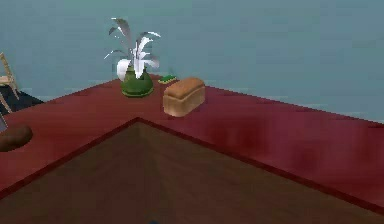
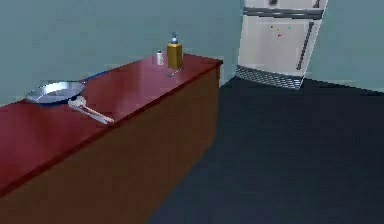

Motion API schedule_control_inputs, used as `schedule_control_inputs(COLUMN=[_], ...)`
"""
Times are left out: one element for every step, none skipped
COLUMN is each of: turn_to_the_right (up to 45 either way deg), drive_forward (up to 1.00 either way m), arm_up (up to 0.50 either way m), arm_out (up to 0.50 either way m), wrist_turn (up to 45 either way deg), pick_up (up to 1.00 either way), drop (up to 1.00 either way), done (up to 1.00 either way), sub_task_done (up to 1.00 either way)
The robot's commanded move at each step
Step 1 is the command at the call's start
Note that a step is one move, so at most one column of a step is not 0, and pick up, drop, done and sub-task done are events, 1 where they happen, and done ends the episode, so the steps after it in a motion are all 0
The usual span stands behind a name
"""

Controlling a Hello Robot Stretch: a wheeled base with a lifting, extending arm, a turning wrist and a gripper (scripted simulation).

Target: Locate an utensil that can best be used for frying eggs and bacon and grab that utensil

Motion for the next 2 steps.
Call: schedule_control_inputs(turn_to_the_right=[-30.0,45.0], drive_forward=[0.00,0.00], arm_up=[0.00,0.00], arm_out=[0.00,0.00], wrist_turn=[0.0,0.0], pick_up=[0.00,0.00], drop=[0.00,0.00], done=[0.00,0.00], sub_task_done=[0.00,0.00])
